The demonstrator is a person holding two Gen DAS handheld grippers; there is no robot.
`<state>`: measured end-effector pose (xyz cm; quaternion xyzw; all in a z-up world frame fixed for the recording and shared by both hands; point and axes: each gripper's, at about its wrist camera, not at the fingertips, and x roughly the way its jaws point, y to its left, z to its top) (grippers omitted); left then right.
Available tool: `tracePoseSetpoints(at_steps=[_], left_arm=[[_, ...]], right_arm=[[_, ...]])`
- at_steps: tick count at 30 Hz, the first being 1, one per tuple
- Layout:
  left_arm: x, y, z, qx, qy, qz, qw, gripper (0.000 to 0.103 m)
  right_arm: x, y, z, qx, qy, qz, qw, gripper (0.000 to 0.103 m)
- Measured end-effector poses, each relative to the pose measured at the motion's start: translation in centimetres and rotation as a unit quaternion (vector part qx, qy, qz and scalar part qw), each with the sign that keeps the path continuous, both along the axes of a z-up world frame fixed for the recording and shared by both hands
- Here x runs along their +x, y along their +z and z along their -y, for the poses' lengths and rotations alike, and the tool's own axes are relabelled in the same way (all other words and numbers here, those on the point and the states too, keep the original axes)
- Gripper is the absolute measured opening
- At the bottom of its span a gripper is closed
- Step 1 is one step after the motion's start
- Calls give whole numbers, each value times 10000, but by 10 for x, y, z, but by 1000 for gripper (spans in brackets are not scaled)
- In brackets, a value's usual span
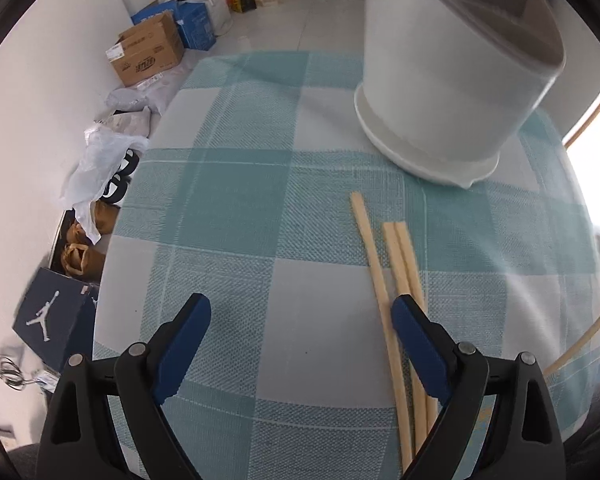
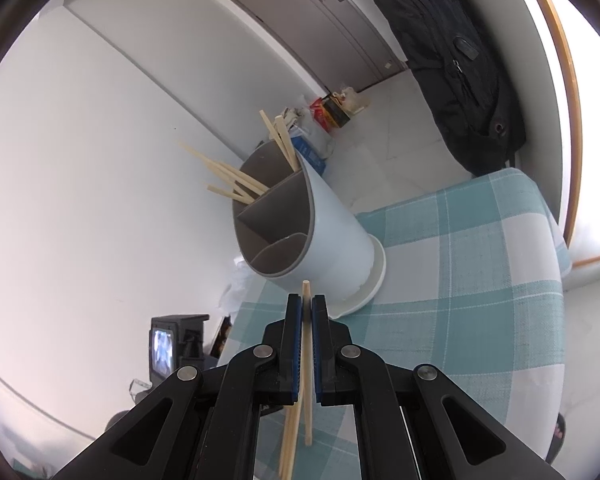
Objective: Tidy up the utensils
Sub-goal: 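Lower the left gripper onto another chopstick while the right gripper holds its chopstick, then lift both held chopsticks and carry them above the white utensil holder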
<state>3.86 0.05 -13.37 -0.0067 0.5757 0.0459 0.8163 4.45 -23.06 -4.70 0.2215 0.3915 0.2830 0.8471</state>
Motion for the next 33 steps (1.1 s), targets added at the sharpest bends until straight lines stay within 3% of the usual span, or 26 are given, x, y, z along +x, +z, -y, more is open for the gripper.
tracePoseSetpoints(at_steps=[8, 10, 12, 15, 17, 21, 27, 33], left_arm=[[11, 1, -3, -55, 13, -133, 9999, 88], [18, 3, 2, -68, -150, -157, 9997, 75], [25, 6, 7, -130, -348, -167, 9992, 55], [33, 7, 12, -260, -492, -210, 9982, 35], [36, 8, 11, -336, -439, -225, 9982, 28], [40, 8, 7, -404, -340, -149, 9985, 5], [37, 11, -3, -1113, 1, 127, 9937, 2], [18, 43, -1, -1368, 4, 755, 9877, 2]], right_arm=[[0, -1, 1, -16, -23, -26, 10000, 4], [0, 0, 1, 4, -39, -16, 10000, 4], [0, 1, 2, 17, -46, -10, 10000, 4], [1, 1, 2, 33, -28, -13, 10000, 4], [1, 1, 2, 34, -19, -15, 10000, 4], [2, 0, 2, 30, -17, -31, 10000, 4], [2, 1, -1, -71, -21, 22, 10000, 4], [-4, 2, -5, -201, -49, 167, 9996, 4]])
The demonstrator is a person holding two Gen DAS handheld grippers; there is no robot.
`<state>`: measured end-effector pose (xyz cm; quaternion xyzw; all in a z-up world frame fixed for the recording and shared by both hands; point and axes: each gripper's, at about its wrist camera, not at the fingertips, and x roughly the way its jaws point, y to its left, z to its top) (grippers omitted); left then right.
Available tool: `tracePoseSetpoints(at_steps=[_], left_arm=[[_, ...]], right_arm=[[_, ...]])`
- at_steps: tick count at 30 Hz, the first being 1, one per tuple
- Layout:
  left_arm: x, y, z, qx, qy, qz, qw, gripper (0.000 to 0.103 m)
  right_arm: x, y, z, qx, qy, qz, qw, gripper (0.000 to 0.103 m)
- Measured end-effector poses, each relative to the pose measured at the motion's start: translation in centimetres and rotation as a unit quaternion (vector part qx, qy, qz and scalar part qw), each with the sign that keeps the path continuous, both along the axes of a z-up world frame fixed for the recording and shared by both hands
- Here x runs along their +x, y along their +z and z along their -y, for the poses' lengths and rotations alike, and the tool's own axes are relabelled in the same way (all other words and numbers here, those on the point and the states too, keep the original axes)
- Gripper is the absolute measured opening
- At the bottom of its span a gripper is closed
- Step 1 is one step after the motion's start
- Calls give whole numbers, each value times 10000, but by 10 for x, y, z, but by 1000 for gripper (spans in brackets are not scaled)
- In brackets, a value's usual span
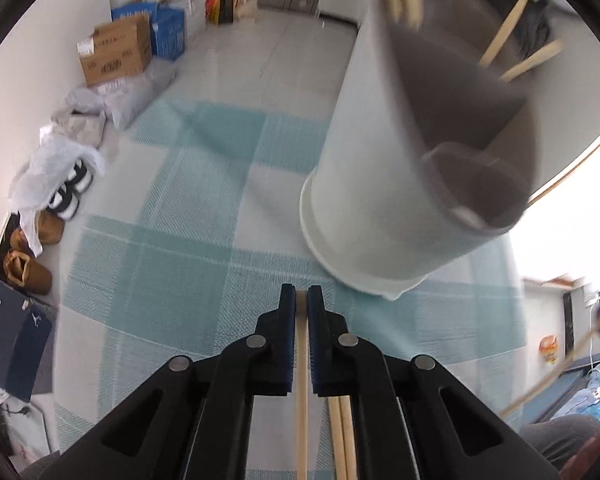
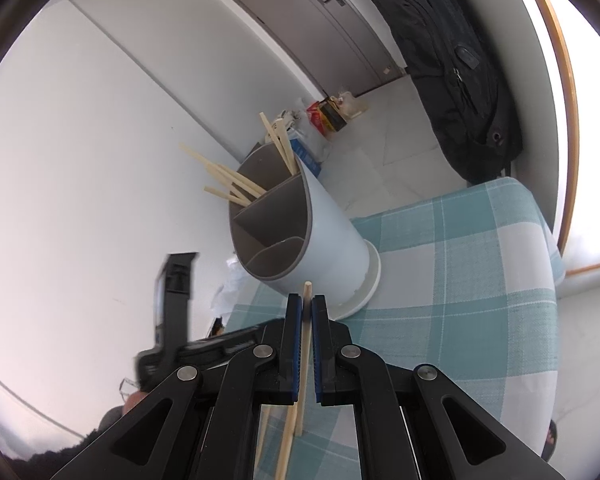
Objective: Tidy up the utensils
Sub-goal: 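Lift both held chopsticks and carry them above the white utensil holder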
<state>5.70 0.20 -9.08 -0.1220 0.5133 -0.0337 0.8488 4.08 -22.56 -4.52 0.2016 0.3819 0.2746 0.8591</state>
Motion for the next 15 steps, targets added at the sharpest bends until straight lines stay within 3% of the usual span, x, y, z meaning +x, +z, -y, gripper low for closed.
tracePoseSetpoints(at_steps=[8, 15], left_arm=[[-30, 47, -1, -185, 157, 844, 9961, 2], [-51, 70, -21, -390, 466, 1711, 9834, 2]], right_arm=[[-11, 5, -6, -72, 9, 252, 9997, 4], [-29, 19, -23, -387, 149, 682, 9968, 4]])
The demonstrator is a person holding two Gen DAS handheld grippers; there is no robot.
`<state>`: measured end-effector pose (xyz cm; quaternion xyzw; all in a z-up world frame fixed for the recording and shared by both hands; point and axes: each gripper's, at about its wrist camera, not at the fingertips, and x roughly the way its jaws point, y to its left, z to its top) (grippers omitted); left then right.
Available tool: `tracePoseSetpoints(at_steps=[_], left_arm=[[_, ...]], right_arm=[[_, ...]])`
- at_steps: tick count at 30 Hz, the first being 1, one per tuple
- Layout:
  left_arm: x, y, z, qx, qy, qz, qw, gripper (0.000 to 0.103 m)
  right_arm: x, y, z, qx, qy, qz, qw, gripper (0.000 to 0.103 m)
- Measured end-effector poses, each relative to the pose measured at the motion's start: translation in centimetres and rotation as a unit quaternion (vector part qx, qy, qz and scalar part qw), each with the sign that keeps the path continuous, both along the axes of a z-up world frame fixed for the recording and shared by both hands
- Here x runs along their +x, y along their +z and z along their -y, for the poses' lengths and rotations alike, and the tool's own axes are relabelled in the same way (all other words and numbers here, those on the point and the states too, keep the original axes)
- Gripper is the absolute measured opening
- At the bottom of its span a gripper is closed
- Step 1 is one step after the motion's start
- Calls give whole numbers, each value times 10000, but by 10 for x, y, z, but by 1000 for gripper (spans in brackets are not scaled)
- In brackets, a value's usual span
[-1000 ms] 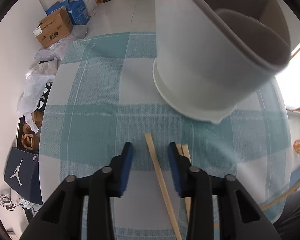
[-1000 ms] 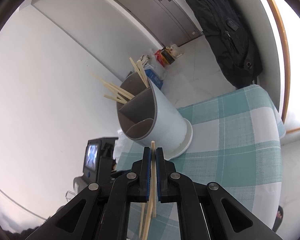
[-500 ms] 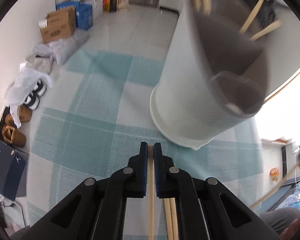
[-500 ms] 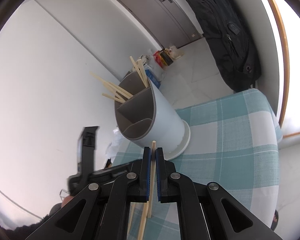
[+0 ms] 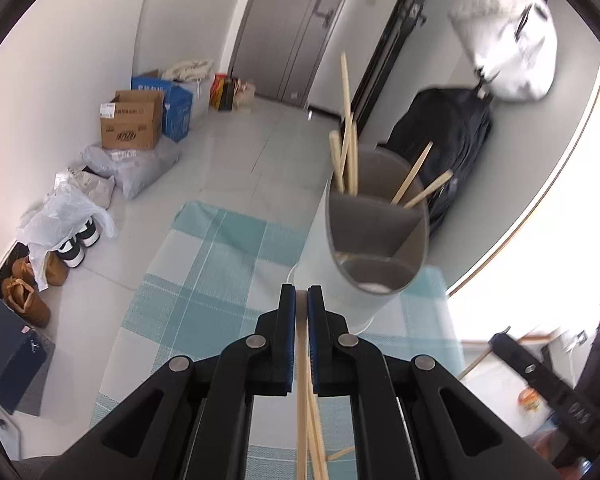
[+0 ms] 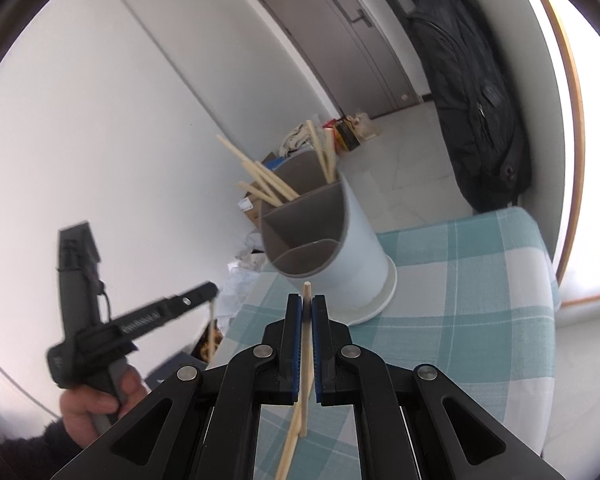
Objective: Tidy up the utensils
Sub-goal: 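Lift both held chopsticks and carry them above the white utensil holder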
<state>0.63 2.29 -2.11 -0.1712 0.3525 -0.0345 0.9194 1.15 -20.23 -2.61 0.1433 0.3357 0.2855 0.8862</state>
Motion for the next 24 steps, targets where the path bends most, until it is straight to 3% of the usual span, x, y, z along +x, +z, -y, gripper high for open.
tracePoseSetpoints(at_steps=[8, 14, 24], left_arm=[[-8, 6, -6, -191, 57, 477, 9987, 2], [-16, 32, -5, -230, 60, 920, 9955, 2], [2, 82, -6, -200, 332, 1691, 9848, 2]], right_arm=[[-11, 12, -12, -111, 33, 205, 9997, 4], [-16, 33, -14, -61, 58, 370, 9993, 4], [-4, 86, -16, -171, 138, 636, 9977, 4]])
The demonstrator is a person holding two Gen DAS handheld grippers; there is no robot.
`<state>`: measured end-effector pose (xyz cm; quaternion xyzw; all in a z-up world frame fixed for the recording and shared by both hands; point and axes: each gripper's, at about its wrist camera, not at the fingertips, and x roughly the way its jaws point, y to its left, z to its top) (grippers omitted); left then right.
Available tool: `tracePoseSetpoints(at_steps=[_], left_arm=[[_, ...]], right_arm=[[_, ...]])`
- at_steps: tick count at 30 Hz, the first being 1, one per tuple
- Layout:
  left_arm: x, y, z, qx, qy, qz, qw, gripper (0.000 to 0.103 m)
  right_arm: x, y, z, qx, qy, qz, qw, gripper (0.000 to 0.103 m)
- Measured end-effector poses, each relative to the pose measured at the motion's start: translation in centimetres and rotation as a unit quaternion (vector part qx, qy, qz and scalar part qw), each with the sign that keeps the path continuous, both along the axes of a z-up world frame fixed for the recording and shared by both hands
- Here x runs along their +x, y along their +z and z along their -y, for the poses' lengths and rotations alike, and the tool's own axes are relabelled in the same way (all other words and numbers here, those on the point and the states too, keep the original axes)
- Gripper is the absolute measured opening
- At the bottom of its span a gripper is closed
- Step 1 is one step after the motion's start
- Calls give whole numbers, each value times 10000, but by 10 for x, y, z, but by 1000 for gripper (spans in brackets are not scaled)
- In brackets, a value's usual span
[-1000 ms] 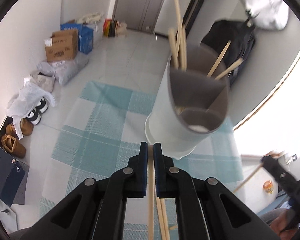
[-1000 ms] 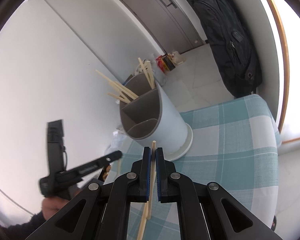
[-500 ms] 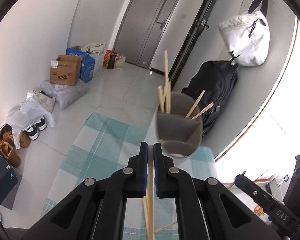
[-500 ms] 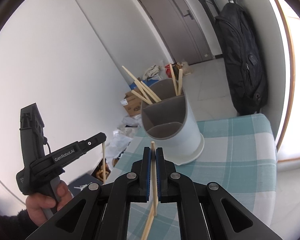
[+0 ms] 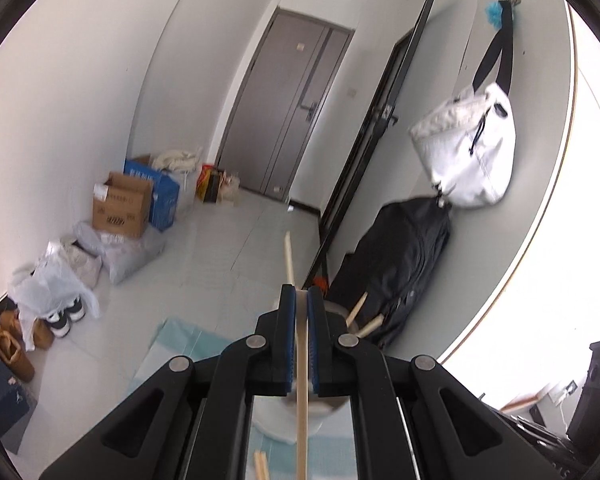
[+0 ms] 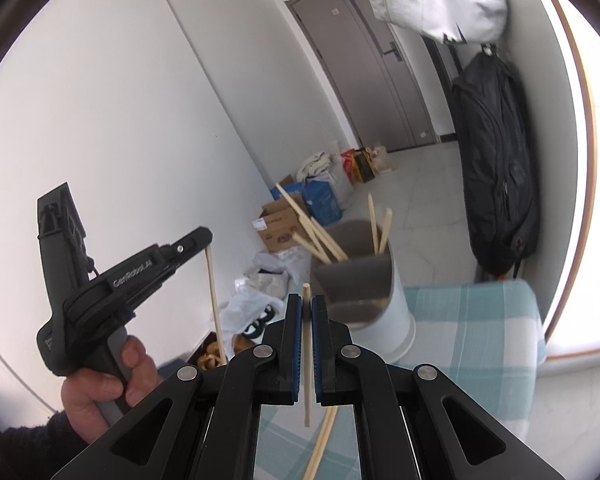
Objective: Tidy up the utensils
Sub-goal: 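Lift both held chopsticks and carry them above the white utensil holder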
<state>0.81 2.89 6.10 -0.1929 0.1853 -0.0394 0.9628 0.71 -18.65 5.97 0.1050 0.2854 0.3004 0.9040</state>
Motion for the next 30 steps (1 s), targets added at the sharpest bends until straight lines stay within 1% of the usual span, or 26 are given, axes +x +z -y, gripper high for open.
tracePoseSetpoints(at_steps=[6, 12, 15, 17, 23, 27, 30], left_arm=[[28, 28, -3, -60, 66, 277, 9996, 2], [61, 41, -8, -91, 197, 482, 9986, 2], [77, 43, -11, -86, 365, 596, 9975, 2], [84, 41, -11, -28, 599, 648, 9961, 2], [113, 24, -11, -24, 898, 634, 9939, 2], [128, 10, -7, 17, 872, 603, 9944, 2], [130, 2, -2, 213, 952, 683, 9929, 2]], right_arm=[[26, 41, -6, -103, 35, 93, 9999, 4], [66, 80, -11, -93, -34, 307, 9995, 4], [88, 91, -15, -93, -70, 386, 9992, 4], [101, 93, -18, -171, -138, 432, 9988, 4], [134, 89, -27, -252, -196, 391, 9987, 4], [148, 77, -32, -348, -219, 321, 9986, 4], [159, 69, -33, -372, -204, 222, 9989, 4]])
